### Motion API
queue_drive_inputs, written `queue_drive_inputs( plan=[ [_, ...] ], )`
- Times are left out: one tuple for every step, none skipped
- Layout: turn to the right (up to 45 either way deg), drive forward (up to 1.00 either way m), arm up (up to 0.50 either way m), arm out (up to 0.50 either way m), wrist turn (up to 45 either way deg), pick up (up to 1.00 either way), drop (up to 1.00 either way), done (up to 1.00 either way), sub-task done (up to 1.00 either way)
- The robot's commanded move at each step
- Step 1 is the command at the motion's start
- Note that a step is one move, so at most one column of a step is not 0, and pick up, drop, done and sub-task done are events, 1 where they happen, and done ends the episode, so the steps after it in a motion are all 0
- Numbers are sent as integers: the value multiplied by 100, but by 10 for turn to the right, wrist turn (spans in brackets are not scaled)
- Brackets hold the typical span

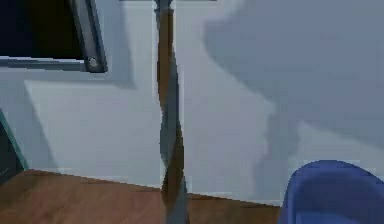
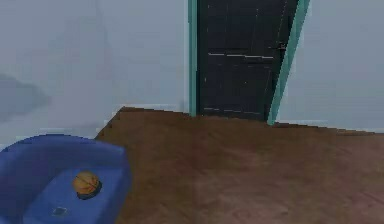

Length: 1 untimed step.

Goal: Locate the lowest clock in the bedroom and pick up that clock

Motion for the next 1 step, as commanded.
queue_drive_inputs(
  plan=[
    [-330,0,0,0,0,0,0,0,0]
  ],
)
